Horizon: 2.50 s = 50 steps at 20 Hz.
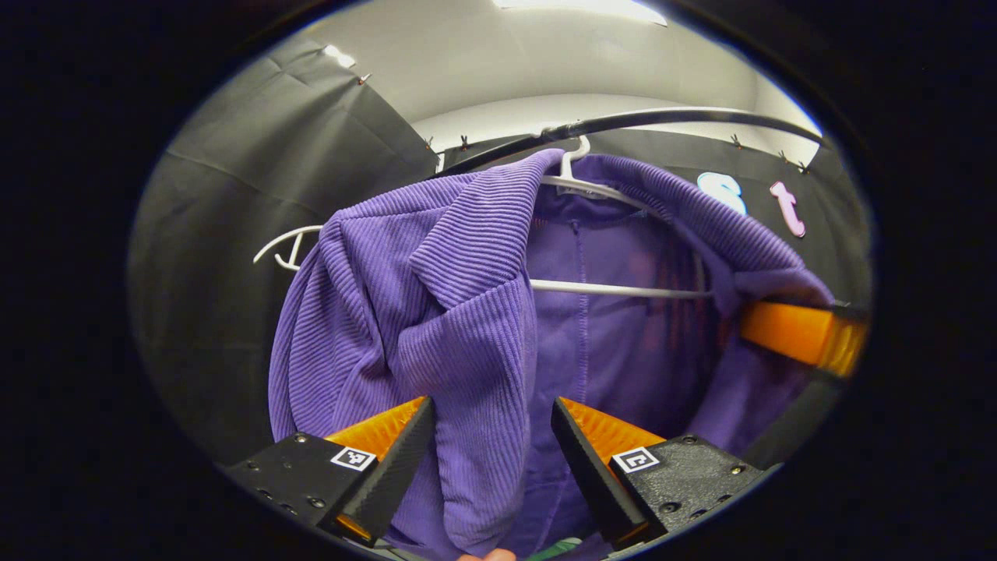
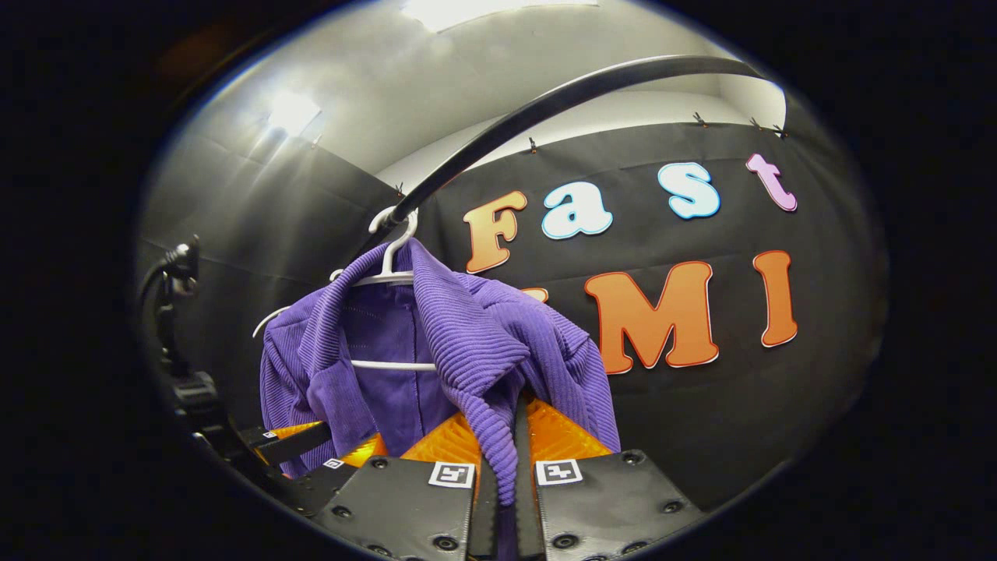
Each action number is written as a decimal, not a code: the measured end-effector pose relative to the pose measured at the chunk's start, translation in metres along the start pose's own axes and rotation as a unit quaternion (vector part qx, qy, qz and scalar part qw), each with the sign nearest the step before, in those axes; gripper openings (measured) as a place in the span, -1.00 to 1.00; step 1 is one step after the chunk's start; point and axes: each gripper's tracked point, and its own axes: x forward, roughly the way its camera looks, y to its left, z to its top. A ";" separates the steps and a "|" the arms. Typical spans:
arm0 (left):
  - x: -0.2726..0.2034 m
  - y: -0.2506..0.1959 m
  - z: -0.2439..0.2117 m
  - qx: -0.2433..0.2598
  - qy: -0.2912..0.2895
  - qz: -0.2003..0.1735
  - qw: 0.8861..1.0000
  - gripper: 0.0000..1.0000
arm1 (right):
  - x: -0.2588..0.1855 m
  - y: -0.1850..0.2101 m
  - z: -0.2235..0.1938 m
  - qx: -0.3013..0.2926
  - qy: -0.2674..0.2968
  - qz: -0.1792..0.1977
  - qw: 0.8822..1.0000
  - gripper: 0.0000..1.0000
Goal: Grasp the clothes on the hanger with both hands and then place them into the laundry hamper below.
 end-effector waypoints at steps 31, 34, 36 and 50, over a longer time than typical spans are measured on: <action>0.064 0.188 0.111 0.008 -0.046 0.077 0.996 -0.92 | 0.020 -0.106 0.063 -0.074 -0.084 -0.209 0.971 -0.69; 0.060 0.180 0.072 -0.017 -0.018 0.063 0.998 -0.91 | 0.022 -0.108 0.063 -0.095 -0.084 -0.215 0.968 -0.69; 0.060 0.170 0.037 -0.040 0.016 0.050 0.998 -0.92 | 0.024 -0.117 0.061 -0.103 -0.081 -0.230 0.964 -0.69; 0.011 0.132 -0.045 -0.032 0.084 0.024 0.996 -0.91 | 0.020 -0.157 0.017 -0.142 -0.047 -0.239 0.960 -0.69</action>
